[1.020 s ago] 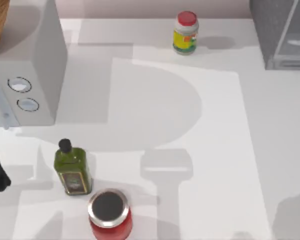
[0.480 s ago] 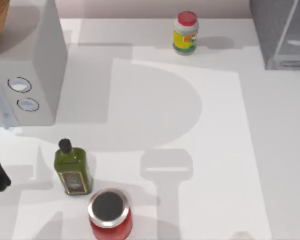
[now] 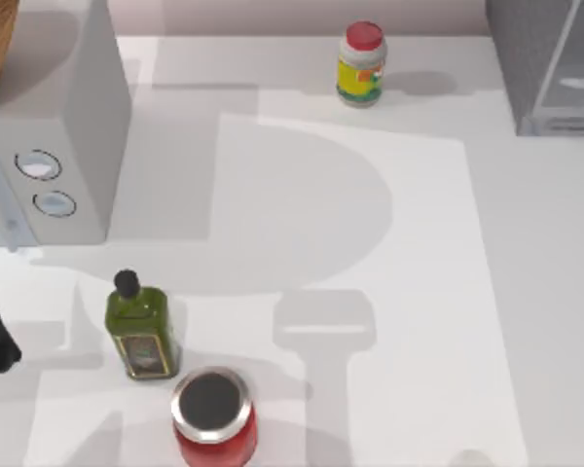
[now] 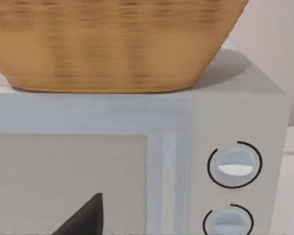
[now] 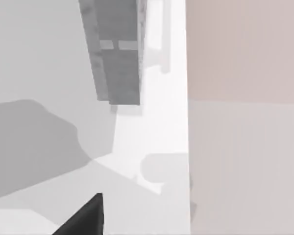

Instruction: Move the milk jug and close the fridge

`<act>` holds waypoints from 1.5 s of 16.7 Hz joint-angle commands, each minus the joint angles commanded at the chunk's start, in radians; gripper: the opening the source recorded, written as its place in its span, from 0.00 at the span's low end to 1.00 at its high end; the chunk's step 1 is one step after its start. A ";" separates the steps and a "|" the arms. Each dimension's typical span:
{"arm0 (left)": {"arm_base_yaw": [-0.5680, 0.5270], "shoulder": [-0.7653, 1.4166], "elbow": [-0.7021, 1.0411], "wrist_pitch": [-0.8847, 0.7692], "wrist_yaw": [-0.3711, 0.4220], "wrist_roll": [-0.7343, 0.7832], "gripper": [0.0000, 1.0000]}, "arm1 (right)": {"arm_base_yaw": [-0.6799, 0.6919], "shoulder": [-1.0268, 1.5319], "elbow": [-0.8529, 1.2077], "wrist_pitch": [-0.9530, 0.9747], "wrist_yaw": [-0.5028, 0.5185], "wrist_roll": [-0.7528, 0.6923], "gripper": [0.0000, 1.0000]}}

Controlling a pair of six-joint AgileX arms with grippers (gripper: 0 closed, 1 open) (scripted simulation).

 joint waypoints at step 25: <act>0.000 0.000 0.000 0.000 0.000 0.000 1.00 | 0.875 0.015 -0.030 1.177 0.183 1.402 1.00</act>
